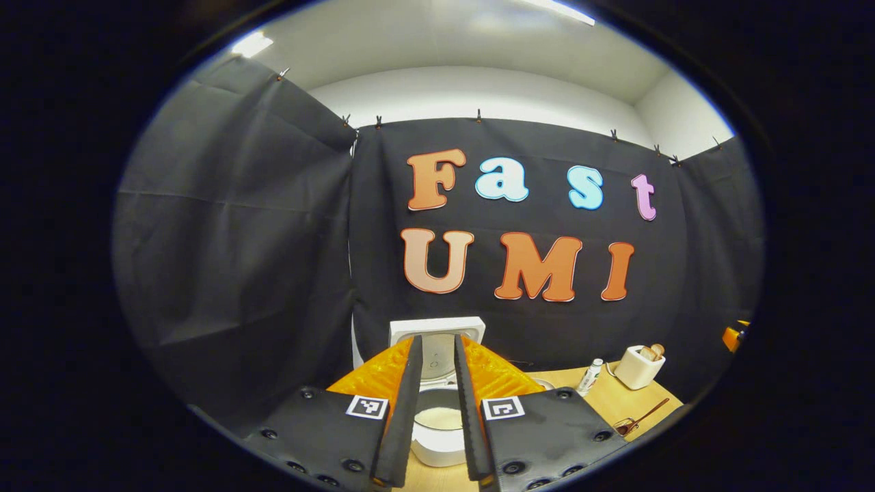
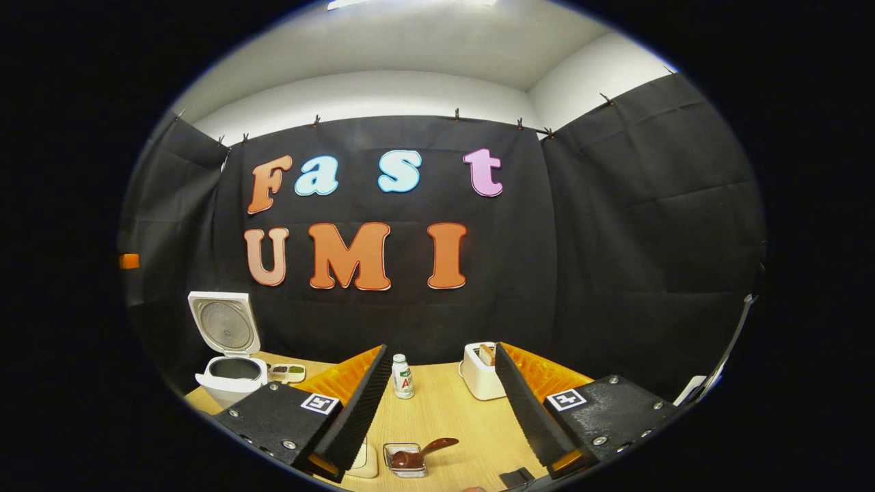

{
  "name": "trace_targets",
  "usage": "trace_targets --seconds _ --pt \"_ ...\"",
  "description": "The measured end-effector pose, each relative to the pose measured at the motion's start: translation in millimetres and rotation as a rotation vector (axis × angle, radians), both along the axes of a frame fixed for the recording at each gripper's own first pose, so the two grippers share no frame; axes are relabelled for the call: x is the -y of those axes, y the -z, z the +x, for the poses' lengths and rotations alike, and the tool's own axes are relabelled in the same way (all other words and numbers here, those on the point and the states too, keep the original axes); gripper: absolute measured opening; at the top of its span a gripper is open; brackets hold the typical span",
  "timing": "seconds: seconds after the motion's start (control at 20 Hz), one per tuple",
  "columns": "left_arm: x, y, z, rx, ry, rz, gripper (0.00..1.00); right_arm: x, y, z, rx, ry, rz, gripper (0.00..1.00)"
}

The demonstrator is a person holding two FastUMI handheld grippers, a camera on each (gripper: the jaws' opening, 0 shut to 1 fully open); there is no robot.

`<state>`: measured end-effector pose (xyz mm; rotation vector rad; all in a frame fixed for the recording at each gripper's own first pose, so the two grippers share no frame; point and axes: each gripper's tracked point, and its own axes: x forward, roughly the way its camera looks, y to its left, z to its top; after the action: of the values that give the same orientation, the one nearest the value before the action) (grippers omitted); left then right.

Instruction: Close the left gripper, press the button to open the rice cooker; take a wooden spoon from the chopstick holder with the right hand, scoop a spoonful of rice and pour it into the rice cooker, then put the wooden spoon back into the chopstick holder.

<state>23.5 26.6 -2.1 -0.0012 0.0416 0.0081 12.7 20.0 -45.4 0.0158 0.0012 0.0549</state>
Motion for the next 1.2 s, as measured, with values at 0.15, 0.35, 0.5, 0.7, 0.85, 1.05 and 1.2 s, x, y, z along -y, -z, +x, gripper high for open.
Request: trace_targets --seconds 0.15,0.35,0.5,0.7,0.85,1.05,1.2 --pt "2 -6 -5 0.018 0.004 0.001 0.84 -1 7 2 0.001 -0.008 0.012 0.95" --pt "-5 -17 -13 0.055 -0.042 0.039 0.98 3 25 7 -0.021 -0.009 0.016 0.95" --pt "-3 -18 -17 0.064 -0.047 0.046 1.0 5 44 15 -0.041 -0.007 0.029 0.95" --pt "-1 -20 -21 0.062 -0.051 0.051 0.99 1 85 24 -0.122 -0.026 0.055 0.94" --pt "-1 -22 -27 0.064 -0.06 0.073 0.98 2 117 29 -0.179 -0.028 0.092 0.95" --pt "2 -27 -33 0.081 -0.071 0.094 0.98 6 152 36 -0.238 -0.019 0.127 0.95" --pt "0 -24 -35 0.078 -0.088 0.095 0.99 7 180 41 -0.296 -0.007 0.174 0.95"
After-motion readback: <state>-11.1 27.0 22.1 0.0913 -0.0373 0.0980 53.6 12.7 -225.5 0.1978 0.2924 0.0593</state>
